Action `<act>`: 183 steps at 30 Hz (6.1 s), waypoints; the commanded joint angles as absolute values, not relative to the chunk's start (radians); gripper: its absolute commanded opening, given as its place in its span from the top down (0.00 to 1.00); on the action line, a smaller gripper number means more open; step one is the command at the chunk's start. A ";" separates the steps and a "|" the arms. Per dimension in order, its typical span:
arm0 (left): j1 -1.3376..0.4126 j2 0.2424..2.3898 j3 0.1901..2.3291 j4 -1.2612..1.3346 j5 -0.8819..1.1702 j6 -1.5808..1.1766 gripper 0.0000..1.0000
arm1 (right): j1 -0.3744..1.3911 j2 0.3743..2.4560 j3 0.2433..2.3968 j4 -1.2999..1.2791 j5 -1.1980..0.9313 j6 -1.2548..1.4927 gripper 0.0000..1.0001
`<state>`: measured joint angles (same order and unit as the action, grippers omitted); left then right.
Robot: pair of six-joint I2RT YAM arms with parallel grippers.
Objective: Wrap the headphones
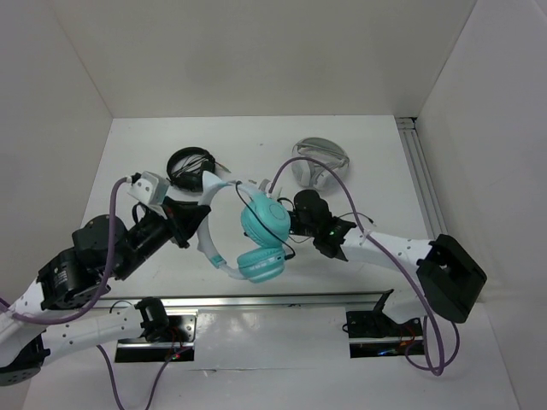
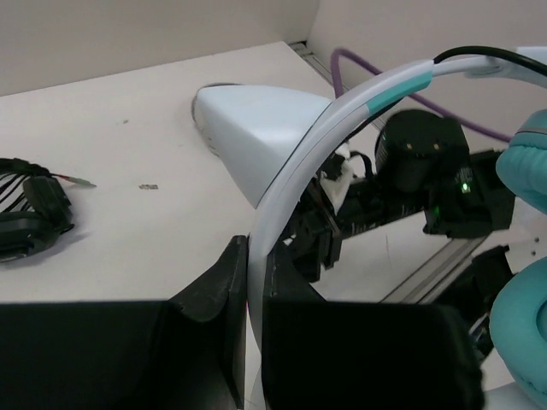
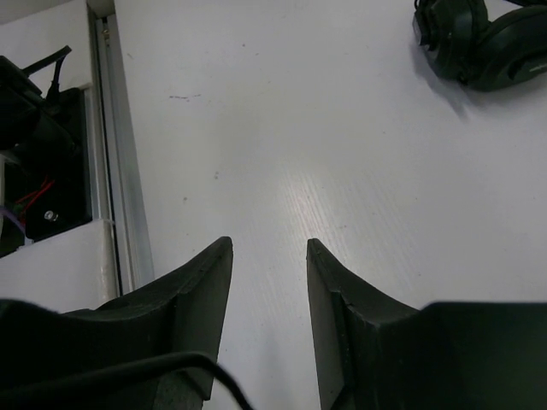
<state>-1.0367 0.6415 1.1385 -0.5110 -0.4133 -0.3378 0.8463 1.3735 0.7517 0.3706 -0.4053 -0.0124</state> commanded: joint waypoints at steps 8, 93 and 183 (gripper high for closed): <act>-1.040 0.718 1.302 -0.455 -0.831 -0.563 1.00 | 0.841 1.471 0.664 0.639 -0.506 0.080 0.59; -0.902 1.023 1.043 -0.753 -0.261 -0.257 1.00 | 0.929 1.155 1.207 -0.242 0.343 -0.422 1.00; -0.925 1.045 1.646 -0.972 -0.660 -0.692 1.00 | 1.000 1.644 0.618 0.822 0.086 0.152 0.27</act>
<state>-0.9211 1.0691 1.5955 -1.0397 -0.6529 -0.6380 1.0344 1.6112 0.5888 0.8066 0.0109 0.1799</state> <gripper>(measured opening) 0.146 0.727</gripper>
